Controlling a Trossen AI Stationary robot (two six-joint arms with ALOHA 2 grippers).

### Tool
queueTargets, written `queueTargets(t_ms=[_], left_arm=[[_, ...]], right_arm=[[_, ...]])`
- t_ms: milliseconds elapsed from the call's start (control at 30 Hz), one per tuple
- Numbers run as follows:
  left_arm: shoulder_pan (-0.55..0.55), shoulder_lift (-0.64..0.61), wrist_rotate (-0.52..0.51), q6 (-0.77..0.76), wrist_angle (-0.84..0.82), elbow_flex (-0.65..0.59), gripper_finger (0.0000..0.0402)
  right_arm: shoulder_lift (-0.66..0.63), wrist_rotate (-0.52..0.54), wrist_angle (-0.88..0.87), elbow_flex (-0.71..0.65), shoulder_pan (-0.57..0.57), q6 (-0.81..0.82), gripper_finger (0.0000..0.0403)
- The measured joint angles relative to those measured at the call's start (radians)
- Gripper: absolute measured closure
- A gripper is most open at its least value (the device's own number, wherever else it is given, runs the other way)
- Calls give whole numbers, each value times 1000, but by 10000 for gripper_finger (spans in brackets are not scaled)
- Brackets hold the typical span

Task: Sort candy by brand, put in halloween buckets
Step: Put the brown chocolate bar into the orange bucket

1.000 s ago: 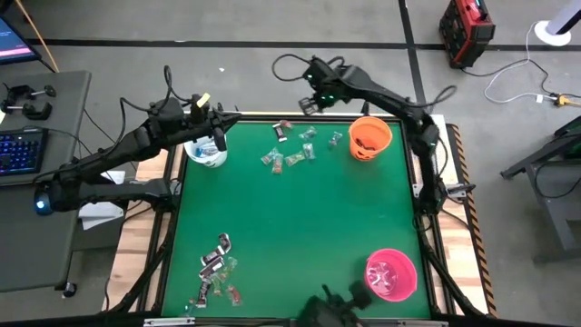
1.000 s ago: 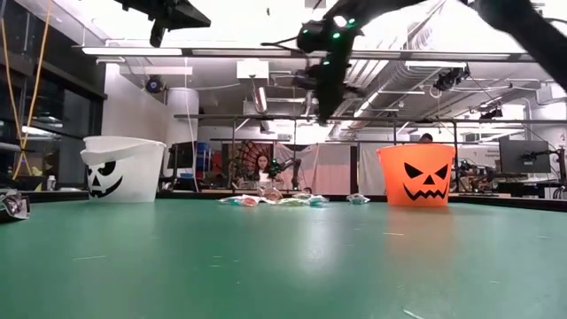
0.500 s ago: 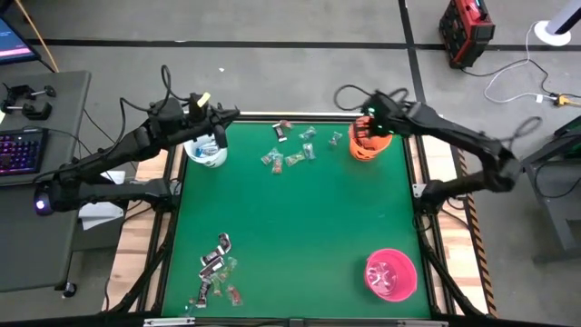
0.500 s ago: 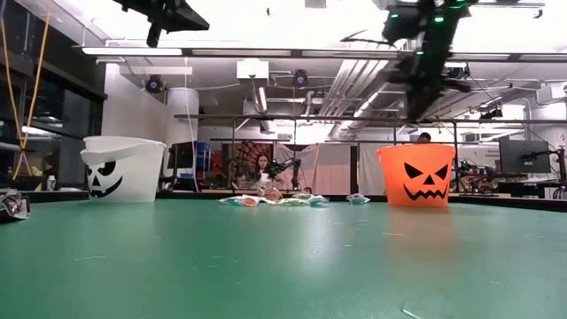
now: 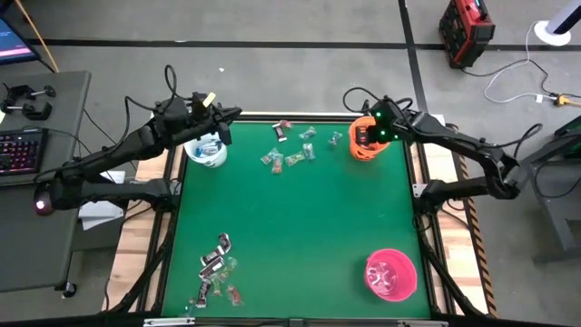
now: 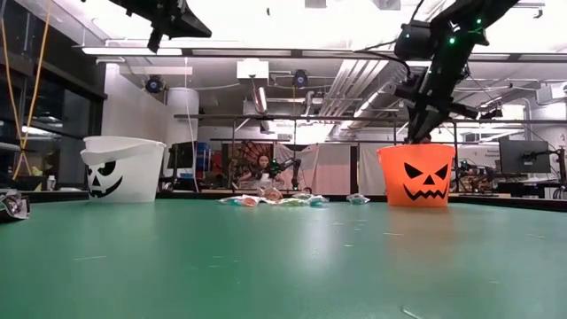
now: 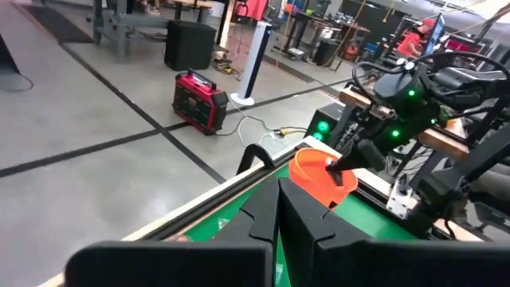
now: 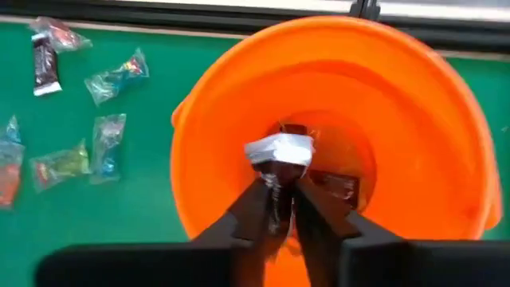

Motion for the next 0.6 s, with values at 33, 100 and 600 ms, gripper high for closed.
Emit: queueTargets(t_ms=[33, 100, 600], left_arm=[[0, 0, 0, -4, 1, 0, 402], [0, 0, 0, -9, 2, 0, 402], [0, 0, 0, -1, 2, 0, 402]], right_arm=[[0, 0, 1, 1, -4, -15, 317], [0, 11, -1, 14, -10, -42, 277], [159, -107, 254, 170, 86, 33, 160]])
